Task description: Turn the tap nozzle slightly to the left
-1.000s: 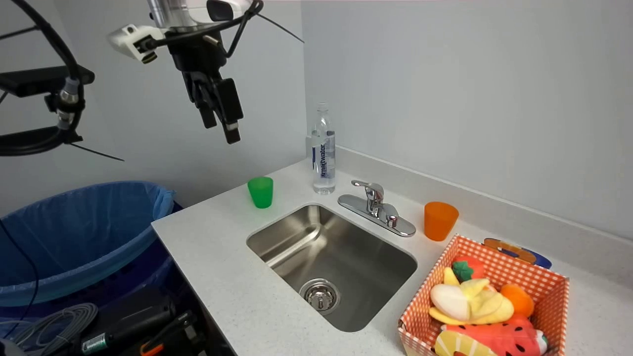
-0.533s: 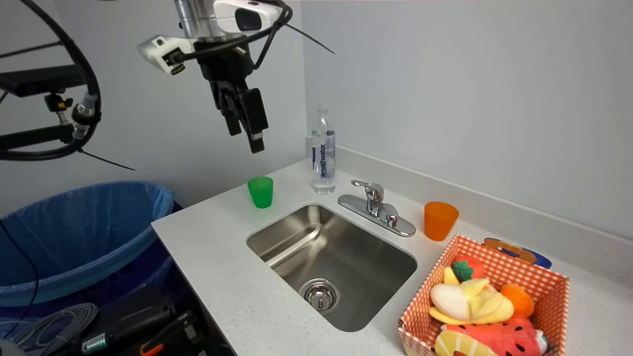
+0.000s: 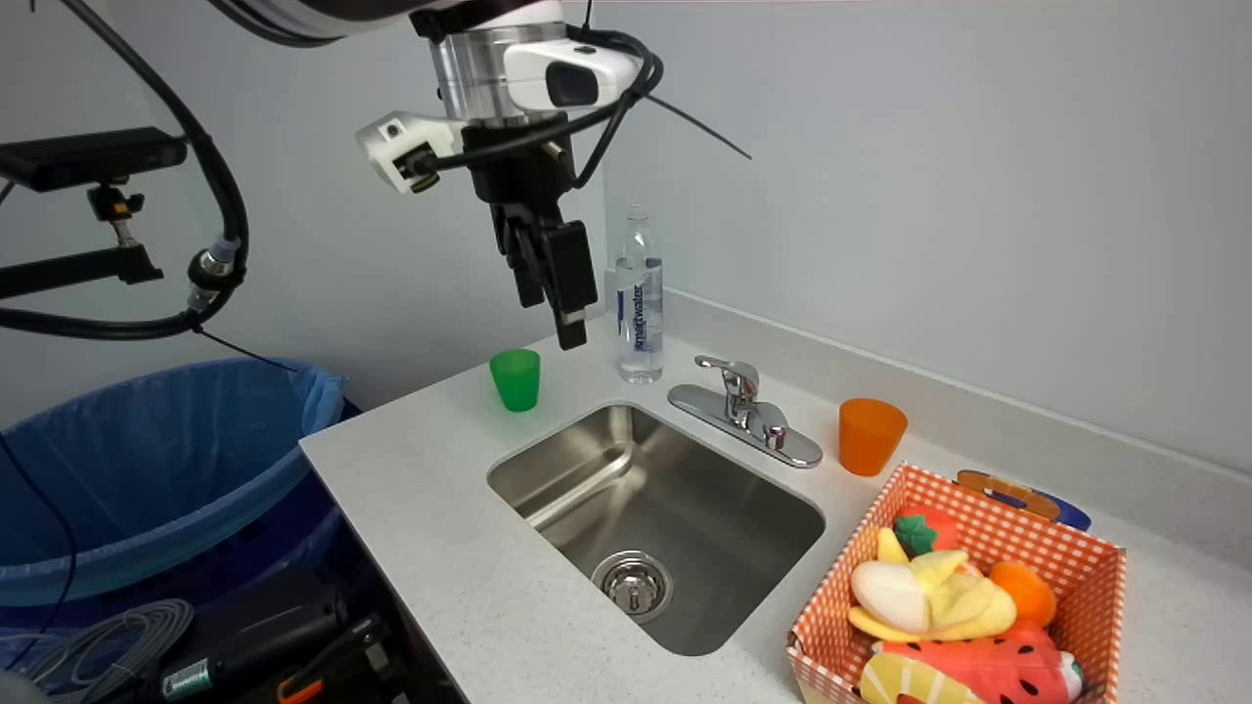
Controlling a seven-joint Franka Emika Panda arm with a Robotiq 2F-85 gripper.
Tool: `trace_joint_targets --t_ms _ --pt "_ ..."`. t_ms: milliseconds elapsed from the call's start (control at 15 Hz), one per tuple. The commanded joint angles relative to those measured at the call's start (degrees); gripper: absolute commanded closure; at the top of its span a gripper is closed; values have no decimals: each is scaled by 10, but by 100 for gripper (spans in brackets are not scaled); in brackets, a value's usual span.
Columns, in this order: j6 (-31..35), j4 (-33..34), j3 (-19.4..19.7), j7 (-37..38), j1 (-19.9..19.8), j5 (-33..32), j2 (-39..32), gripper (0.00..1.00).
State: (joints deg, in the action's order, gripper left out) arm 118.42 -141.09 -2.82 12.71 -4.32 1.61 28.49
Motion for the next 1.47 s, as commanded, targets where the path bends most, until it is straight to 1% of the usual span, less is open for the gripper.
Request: trace_joint_targets --t_ms 0,400,533,933,1133,1400 --pt "-1 2 4 5 3 -2 -1 0" --pt "-1 4 4 10 3 -2 -1 0" --pt "2 8 6 -6 4 -6 -15 0" --pt "35 74 31 -24 -10 -19 -121 0" --pt "51 127 50 -35 -13 -26 -189 0" --pt "70 202 65 -14 -18 -47 -275 0"
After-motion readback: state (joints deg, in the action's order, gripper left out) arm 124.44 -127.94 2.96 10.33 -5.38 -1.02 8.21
